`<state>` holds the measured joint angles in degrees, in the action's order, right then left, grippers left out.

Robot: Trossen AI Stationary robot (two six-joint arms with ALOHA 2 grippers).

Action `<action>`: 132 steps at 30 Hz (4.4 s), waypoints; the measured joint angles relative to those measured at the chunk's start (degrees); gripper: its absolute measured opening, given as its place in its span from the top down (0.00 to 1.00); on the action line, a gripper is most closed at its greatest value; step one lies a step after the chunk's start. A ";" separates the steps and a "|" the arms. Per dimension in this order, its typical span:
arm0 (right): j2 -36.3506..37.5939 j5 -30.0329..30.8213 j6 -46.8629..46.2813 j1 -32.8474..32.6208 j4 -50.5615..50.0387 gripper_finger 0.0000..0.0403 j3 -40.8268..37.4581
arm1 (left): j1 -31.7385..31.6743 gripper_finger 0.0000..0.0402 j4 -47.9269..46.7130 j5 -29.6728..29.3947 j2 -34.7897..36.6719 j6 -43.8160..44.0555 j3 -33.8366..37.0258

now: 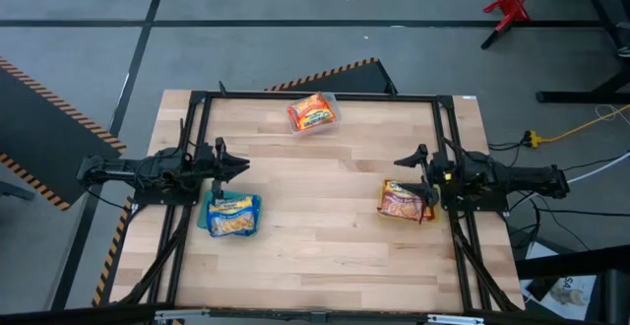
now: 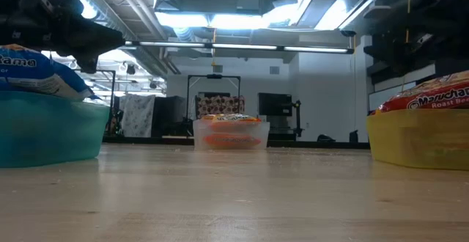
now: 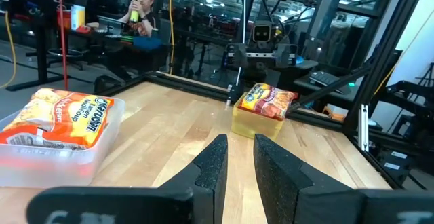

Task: Sort Maruchan noodles
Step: Return to Home Position

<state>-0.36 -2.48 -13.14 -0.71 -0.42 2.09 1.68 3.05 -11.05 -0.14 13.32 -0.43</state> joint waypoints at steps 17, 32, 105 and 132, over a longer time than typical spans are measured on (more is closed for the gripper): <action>0.00 8.18 1.39 0.00 0.15 0.16 0.02 | -0.01 0.83 0.00 0.00 0.00 0.00 0.00; 0.02 -11.11 4.56 0.00 14.05 0.16 0.11 | 0.00 0.83 0.00 -0.02 0.00 0.01 0.00; -0.39 5.46 7.47 -0.02 -2.72 0.16 0.15 | -0.01 0.83 -0.01 -0.02 0.00 0.01 0.02; -0.39 5.46 7.46 -0.02 -2.72 0.16 0.13 | 0.01 0.83 0.00 -0.02 0.00 0.00 0.00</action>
<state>-0.75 2.98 -5.67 -0.73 -3.14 2.22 1.69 3.05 -11.07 -0.14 13.32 -0.42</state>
